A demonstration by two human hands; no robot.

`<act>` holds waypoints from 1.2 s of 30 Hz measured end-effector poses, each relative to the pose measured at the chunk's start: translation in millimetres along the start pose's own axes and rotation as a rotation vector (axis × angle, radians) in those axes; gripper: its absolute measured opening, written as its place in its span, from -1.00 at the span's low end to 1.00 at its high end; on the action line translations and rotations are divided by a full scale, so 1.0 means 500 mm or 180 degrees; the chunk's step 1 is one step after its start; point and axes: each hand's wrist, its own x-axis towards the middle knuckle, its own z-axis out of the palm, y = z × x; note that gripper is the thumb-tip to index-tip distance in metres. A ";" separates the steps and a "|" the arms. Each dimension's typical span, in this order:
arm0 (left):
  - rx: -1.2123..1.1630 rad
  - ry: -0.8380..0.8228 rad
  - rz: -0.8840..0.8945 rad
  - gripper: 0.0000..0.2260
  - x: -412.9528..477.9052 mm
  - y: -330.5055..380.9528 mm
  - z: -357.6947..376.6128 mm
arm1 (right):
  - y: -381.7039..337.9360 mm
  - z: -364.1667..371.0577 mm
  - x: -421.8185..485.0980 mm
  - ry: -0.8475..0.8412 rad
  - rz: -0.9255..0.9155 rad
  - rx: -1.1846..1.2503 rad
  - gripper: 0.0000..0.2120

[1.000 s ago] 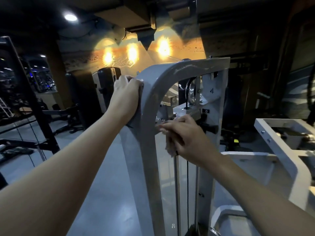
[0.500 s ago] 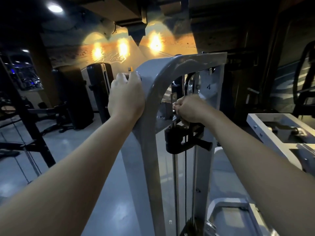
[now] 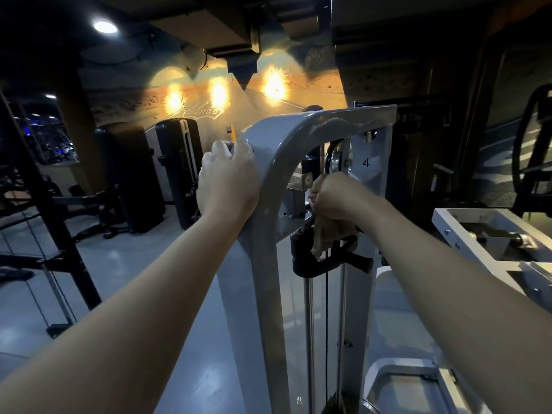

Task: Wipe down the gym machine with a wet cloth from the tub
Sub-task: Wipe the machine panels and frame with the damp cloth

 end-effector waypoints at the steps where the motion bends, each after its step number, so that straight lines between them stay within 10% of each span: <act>1: -0.0171 -0.0009 -0.0112 -0.61 -0.001 0.004 -0.001 | 0.001 0.007 -0.003 0.0295 -0.0068 0.0005 -0.85; 4: -0.0350 -0.0014 -0.0181 -0.54 -0.003 0.004 -0.002 | 0.017 0.052 -0.049 0.1143 -0.0329 0.0429 -0.83; 15: -0.1111 -0.0001 -0.0569 -0.64 -0.022 0.022 -0.020 | 0.036 -0.012 -0.031 0.1043 -0.0592 0.0830 -0.75; 25: -0.1133 -0.0044 -0.0593 -0.65 -0.019 0.023 -0.024 | -0.028 -0.060 -0.008 -0.1050 0.0038 -0.0456 -0.69; 36: -0.1102 -0.0050 -0.0622 -0.62 -0.030 0.032 -0.030 | -0.046 -0.064 -0.012 -0.1048 -0.0143 -0.1094 -0.62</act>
